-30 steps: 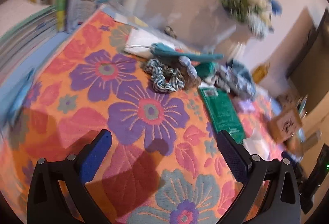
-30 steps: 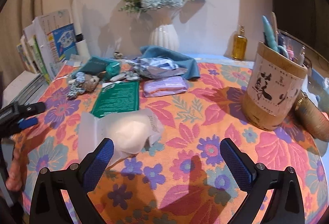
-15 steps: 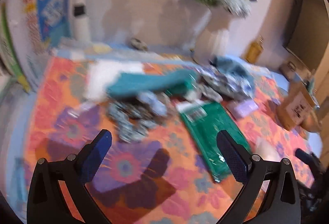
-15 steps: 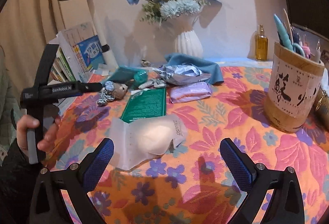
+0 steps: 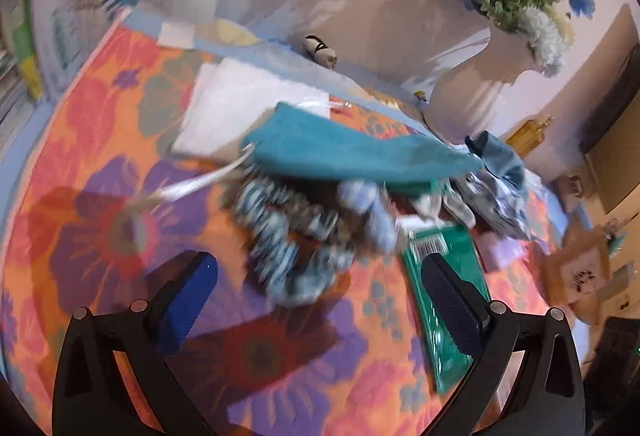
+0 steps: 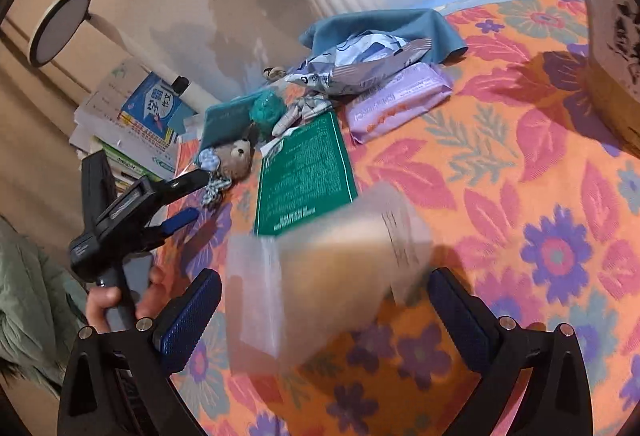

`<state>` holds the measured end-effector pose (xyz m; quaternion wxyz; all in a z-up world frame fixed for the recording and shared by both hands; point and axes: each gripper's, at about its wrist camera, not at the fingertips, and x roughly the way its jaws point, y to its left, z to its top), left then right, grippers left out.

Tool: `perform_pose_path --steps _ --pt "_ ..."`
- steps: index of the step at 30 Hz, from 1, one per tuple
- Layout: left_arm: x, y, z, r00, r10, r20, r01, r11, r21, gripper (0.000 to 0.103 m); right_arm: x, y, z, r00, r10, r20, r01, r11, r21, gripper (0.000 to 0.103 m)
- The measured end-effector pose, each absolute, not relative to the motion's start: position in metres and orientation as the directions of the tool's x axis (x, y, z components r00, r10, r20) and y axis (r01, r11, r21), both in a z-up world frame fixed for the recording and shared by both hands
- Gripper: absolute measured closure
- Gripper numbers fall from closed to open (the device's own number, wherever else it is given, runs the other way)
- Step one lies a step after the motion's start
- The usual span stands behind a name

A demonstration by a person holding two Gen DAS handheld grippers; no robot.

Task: Organize soft objects
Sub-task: 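Grasp the white OSITREE bag with the right gripper while the left reaches the checkered scrunchie, then grasp the checkered scrunchie with small plush bear using the left gripper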

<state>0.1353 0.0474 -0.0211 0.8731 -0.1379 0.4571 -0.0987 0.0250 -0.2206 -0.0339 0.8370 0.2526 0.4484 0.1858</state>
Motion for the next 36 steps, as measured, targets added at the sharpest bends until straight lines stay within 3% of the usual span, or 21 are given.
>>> perform_pose_path --steps 3,5,6,7,8,9,10,12,18,24,36 --pt "0.148 0.027 -0.026 0.594 -0.218 -0.775 0.050 0.971 -0.235 0.002 0.023 -0.213 -0.026 0.532 0.508 -0.678 -0.113 0.836 0.537 0.000" --pt "0.152 0.018 -0.029 0.597 -0.157 -0.786 0.047 0.986 -0.160 0.012 0.019 -0.211 -0.024 0.544 0.486 -0.685 -0.114 0.851 0.513 0.004" --pt "0.151 0.014 -0.030 0.601 -0.146 -0.786 0.055 0.988 -0.141 0.017 0.017 -0.211 -0.022 0.551 0.473 -0.688 -0.111 0.858 0.501 0.017" --pt "0.151 0.013 -0.030 0.604 -0.142 -0.784 0.059 0.989 -0.134 0.026 0.016 -0.210 -0.022 0.554 0.465 -0.691 -0.108 0.863 0.494 0.025" --pt "0.150 0.015 -0.029 0.610 -0.139 -0.780 0.057 0.990 -0.132 0.037 0.017 -0.211 -0.023 0.559 0.458 -0.691 -0.099 0.865 0.493 0.040" --pt "0.146 0.018 -0.028 0.621 -0.159 -0.767 0.060 0.986 -0.156 0.043 0.017 -0.212 -0.024 0.565 0.460 -0.686 -0.095 0.861 0.500 0.045" --pt "0.145 0.021 -0.026 0.624 -0.181 -0.760 0.068 0.982 -0.179 0.056 0.017 -0.214 -0.024 0.568 0.467 -0.678 -0.099 0.856 0.507 0.047" --pt "0.134 0.025 -0.024 0.635 -0.203 -0.745 0.069 0.976 -0.207 0.062 0.016 -0.215 -0.025 0.572 0.487 -0.660 -0.116 0.844 0.523 0.055" --pt "0.059 0.023 -0.008 0.701 -0.267 -0.661 0.108 0.956 -0.272 0.062 -0.016 -0.238 -0.004 0.705 0.540 -0.461 -0.233 0.789 0.568 0.056" --pt "-0.006 -0.001 0.001 0.712 -0.351 -0.609 0.232 0.935 -0.268 0.062 -0.017 -0.243 -0.008 0.671 0.557 -0.489 -0.211 0.776 0.594 0.056" --pt "-0.021 -0.032 -0.005 0.730 -0.276 -0.625 0.289 0.954 -0.083 0.062 -0.025 -0.257 -0.008 0.718 0.513 -0.470 -0.154 0.776 0.611 0.056"
